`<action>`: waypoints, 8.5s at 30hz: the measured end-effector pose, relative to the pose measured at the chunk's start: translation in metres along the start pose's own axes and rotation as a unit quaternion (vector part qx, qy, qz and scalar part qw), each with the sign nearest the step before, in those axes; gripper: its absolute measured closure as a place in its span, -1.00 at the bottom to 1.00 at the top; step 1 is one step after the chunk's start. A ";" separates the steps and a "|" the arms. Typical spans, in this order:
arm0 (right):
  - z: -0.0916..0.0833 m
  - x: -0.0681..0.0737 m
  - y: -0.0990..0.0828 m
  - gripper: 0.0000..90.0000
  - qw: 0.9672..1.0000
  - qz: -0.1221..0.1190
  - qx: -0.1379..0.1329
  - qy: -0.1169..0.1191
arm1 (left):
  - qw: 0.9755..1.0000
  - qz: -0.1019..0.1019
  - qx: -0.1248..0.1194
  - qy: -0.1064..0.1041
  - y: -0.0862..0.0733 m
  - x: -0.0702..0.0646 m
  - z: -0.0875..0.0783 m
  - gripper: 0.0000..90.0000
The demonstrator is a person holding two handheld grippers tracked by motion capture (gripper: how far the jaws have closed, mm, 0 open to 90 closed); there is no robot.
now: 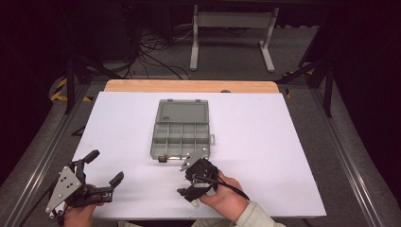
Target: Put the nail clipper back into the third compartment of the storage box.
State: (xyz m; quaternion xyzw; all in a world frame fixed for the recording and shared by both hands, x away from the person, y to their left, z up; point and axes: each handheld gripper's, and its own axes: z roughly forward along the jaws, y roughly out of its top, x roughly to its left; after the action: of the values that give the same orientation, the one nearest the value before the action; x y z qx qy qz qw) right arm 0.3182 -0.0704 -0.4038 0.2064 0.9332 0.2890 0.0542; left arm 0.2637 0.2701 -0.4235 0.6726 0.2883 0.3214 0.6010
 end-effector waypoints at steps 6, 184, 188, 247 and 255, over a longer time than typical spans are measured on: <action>0.008 0.003 -0.001 -0.47 1.000 -0.002 0.014 0.003 | 1.000 0.000 -0.001 0.000 0.000 0.000 0.000 -0.99; -0.025 -0.001 0.017 0.75 0.994 -0.087 -0.050 0.050 | 1.000 -0.007 0.001 -0.002 -0.001 0.001 0.002 -0.99; -0.032 -0.006 0.021 0.75 0.994 -0.083 -0.062 0.042 | 1.000 -0.006 0.001 -0.003 -0.001 0.001 0.002 -0.99; -0.046 -0.105 0.074 0.74 0.995 -0.002 -0.097 -0.031 | 1.000 -0.004 0.002 -0.005 -0.001 0.001 0.002 -0.99; -0.038 -0.114 0.077 0.74 0.995 0.005 -0.093 -0.041 | 1.000 -0.004 0.003 -0.006 -0.001 0.001 0.002 -0.99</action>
State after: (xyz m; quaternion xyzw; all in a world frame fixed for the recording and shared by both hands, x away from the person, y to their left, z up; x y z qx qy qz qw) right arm 0.4407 -0.0801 -0.3311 0.2170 0.8981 0.3665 0.1101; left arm 0.2657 0.2695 -0.4247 0.6753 0.2883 0.3138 0.6019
